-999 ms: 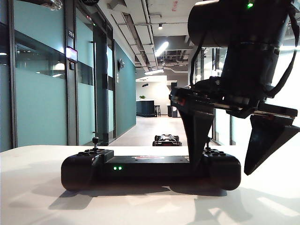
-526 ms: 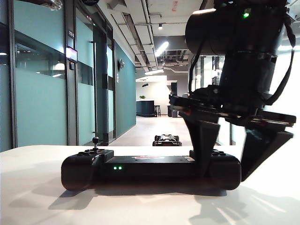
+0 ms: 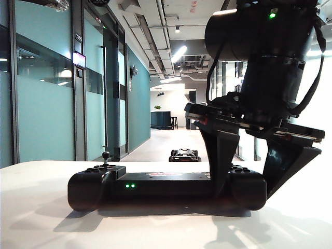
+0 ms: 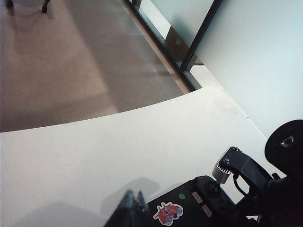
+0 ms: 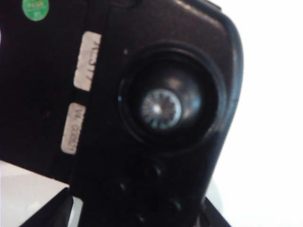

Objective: Push the left joystick on the remote control sitting on the white table forward to make the robot dog walk in a straight line until it approaches the door.

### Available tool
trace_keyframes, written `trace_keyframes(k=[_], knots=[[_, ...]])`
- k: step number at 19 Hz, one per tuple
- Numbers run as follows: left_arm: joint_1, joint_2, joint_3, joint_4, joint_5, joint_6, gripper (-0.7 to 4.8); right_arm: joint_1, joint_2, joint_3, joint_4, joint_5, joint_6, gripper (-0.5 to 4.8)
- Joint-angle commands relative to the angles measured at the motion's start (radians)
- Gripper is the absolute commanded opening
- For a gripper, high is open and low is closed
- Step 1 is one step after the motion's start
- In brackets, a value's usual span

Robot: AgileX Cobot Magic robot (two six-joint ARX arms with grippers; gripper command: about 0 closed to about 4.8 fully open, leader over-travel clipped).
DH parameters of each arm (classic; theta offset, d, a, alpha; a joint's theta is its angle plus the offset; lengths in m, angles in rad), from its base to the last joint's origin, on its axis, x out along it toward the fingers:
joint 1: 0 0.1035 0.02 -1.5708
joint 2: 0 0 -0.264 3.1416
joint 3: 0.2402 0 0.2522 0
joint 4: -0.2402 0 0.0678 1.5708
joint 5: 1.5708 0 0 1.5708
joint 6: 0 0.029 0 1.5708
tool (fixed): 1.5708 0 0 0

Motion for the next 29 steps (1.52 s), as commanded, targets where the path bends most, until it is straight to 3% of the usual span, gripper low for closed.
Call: trace_keyframes(k=[1, 3, 5, 6, 11, 14, 17, 21, 29], knots=[[-0.001, -0.002, 0.005, 0.010, 0.008, 0.001, -0.06, 0.001, 0.001, 0.002, 0.010, 0.008, 0.002, 2.97], [-0.001, -0.002, 0.005, 0.010, 0.008, 0.001, -0.06, 0.001, 0.001, 0.002, 0.011, 0.014, 0.002, 2.37], [-0.001, -0.002, 0.005, 0.010, 0.007, 0.001, -0.06, 0.001, 0.001, 0.002, 0.011, 0.016, 0.024, 2.13], [-0.001, -0.002, 0.005, 0.010, 0.008, 0.001, -0.06, 0.001, 0.001, 0.002, 0.011, 0.016, 0.028, 1.56], [-0.001, 0.005, 0.005, 0.009, 0.017, 0.011, -0.06, 0.001, 0.001, 0.002, 0.009, 0.026, 0.162, 1.46], [-0.002, 0.047, 0.005, 0.014, 0.089, 0.046, -0.05, 0.001, 0.000, 0.003, -0.025, 0.050, 0.224, 1.46], [-0.005, 0.098, 0.005, 0.022, 0.106, 0.064, -0.06, 0.001, 0.000, 0.003, -0.050, 0.134, 0.225, 1.46], [-0.005, 0.187, 0.005, 0.029, 0.139, 0.184, -0.06, 0.001, 0.000, 0.003, -0.049, 0.138, 0.225, 1.46], [-0.006, 0.444, 0.003, 0.037, 0.327, 0.378, -0.06, 0.000, 0.001, 0.003, -0.040, 0.138, 0.230, 1.46]])
